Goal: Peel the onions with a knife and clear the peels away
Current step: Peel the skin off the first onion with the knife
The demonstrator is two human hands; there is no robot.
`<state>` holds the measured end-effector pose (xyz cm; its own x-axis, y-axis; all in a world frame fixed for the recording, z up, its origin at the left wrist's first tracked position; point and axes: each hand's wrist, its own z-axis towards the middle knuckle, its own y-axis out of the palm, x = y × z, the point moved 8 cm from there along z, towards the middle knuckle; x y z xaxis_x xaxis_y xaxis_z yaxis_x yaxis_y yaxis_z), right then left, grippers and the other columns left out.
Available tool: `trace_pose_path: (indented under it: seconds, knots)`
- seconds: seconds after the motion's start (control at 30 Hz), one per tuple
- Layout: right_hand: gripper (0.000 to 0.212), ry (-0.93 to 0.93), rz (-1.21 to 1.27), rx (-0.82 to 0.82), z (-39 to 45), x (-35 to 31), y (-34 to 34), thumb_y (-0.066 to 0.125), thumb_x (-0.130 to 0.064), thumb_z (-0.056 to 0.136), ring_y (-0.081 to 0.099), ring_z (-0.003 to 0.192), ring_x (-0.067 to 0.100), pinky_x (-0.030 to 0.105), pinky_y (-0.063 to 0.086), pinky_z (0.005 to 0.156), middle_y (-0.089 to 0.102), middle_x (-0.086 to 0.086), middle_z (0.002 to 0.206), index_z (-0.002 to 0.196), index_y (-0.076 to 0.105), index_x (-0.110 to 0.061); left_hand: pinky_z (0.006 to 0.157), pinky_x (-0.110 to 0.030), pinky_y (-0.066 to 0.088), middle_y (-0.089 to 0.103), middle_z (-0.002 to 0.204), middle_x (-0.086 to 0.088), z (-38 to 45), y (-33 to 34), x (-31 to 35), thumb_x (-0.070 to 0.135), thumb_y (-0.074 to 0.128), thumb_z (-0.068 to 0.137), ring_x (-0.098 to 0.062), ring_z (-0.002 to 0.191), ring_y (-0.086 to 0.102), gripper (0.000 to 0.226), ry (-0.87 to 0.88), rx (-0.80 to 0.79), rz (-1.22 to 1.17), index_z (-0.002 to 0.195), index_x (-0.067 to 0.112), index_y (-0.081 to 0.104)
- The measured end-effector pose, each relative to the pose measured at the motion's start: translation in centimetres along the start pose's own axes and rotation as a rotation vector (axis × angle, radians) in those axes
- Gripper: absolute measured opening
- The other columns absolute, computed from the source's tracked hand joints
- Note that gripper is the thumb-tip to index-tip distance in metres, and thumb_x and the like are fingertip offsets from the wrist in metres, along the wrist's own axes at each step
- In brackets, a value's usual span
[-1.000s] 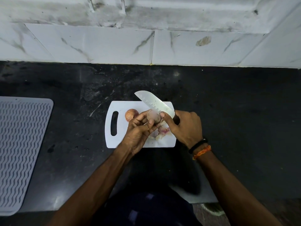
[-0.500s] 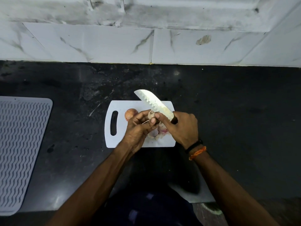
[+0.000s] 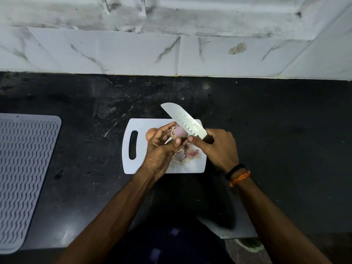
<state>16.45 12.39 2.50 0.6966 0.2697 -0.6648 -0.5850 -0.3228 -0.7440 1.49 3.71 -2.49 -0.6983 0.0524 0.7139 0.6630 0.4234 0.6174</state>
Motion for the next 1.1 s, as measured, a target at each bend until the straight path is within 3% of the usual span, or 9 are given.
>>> trace_pose_path:
  seconds: [0.1,0.2,0.33,0.43,0.53,0.73,0.83,0.97,1.1]
  knots:
    - [0.034,-0.018,-0.005,-0.037,0.1,-0.3,0.4,0.072,-0.055,0.083,0.057,0.054,0.006,0.035,0.046,0.049,0.062,-0.008,0.061,0.080,0.071,-0.021,0.090,-0.041,0.059,0.070,0.123,-0.012,0.0,0.0,0.2,-0.013,0.059,0.086,-0.029,0.111,0.070,0.046,0.004,0.007,0.004,0.129,0.005,0.059]
    - [0.055,-0.037,0.005,-0.024,0.1,-0.7,0.3,0.057,-0.072,0.081,0.059,0.056,0.011,0.041,0.051,0.054,0.064,-0.004,0.062,0.077,0.069,-0.018,0.089,-0.037,0.058,0.071,0.119,-0.008,-0.2,0.1,0.5,-0.003,0.065,0.082,-0.027,0.109,0.070,0.050,0.018,0.001,0.017,0.131,0.004,0.058]
    - [0.065,-0.068,-0.045,-0.023,0.5,-1.1,0.4,0.046,-0.078,0.082,0.059,0.056,0.014,0.043,0.052,0.055,0.063,-0.003,0.063,0.077,0.068,-0.017,0.085,-0.034,0.058,0.073,0.111,0.003,-0.4,-0.2,0.9,-0.001,0.073,0.081,-0.022,0.106,0.070,0.045,0.059,0.045,0.119,0.124,0.009,0.063]
    - [0.069,-0.080,-0.070,-0.033,0.6,-1.2,0.7,0.042,-0.077,0.082,0.060,0.058,0.016,0.043,0.052,0.056,0.064,-0.001,0.064,0.080,0.068,-0.014,0.085,-0.039,0.058,0.064,0.126,-0.019,-0.2,-0.9,1.0,0.001,0.077,0.075,-0.032,0.112,0.065,0.043,0.097,0.081,0.148,0.113,0.020,0.071]
    - [0.061,-0.095,-0.081,-0.004,0.4,-1.6,0.6,0.047,-0.071,0.086,0.058,0.054,0.015,0.041,0.051,0.053,0.060,-0.004,0.059,0.073,0.063,-0.014,0.088,-0.048,0.057,0.060,0.126,-0.030,-0.1,-1.3,1.0,0.007,0.086,0.067,-0.039,0.112,0.061,0.051,0.127,0.103,0.183,0.113,0.015,0.068]
    - [0.052,-0.149,-0.132,0.062,-0.3,-2.6,0.4,0.054,-0.066,0.087,0.044,0.046,0.006,0.025,0.033,0.047,0.044,-0.012,0.052,0.067,0.051,-0.018,0.098,-0.065,0.049,0.064,0.112,-0.025,-0.1,-1.6,0.8,0.016,0.089,0.062,-0.035,0.104,0.061,0.055,0.173,0.120,0.287,0.111,0.011,0.063]
    - [0.058,-0.134,-0.163,0.097,-0.5,-3.0,0.3,0.047,-0.077,0.083,0.040,0.045,0.004,0.021,0.027,0.048,0.041,-0.014,0.051,0.064,0.047,-0.021,0.097,-0.060,0.052,0.062,0.115,-0.029,-0.2,-1.5,1.1,0.020,0.091,0.060,-0.030,0.101,0.064,0.053,0.214,0.140,0.387,0.105,0.014,0.064]
    - [0.055,-0.110,-0.219,0.093,-0.3,-3.0,0.7,0.051,-0.072,0.086,0.038,0.043,0.003,0.019,0.022,0.049,0.042,-0.011,0.050,0.062,0.044,-0.023,0.091,-0.036,0.055,0.061,0.111,-0.031,-0.2,-1.3,1.9,0.026,0.092,0.058,-0.026,0.098,0.068,0.048,0.307,0.152,0.514,0.097,0.018,0.066]
    - [0.056,-0.107,-0.145,-0.018,0.2,-2.8,1.5,0.056,-0.068,0.086,0.043,0.044,0.009,0.021,0.026,0.049,0.043,-0.009,0.048,0.057,0.050,-0.021,0.092,-0.041,0.057,0.068,0.101,-0.021,-0.1,-1.6,2.2,0.024,0.092,0.059,-0.030,0.097,0.070,0.039,0.340,0.166,0.545,0.090,0.028,0.069]
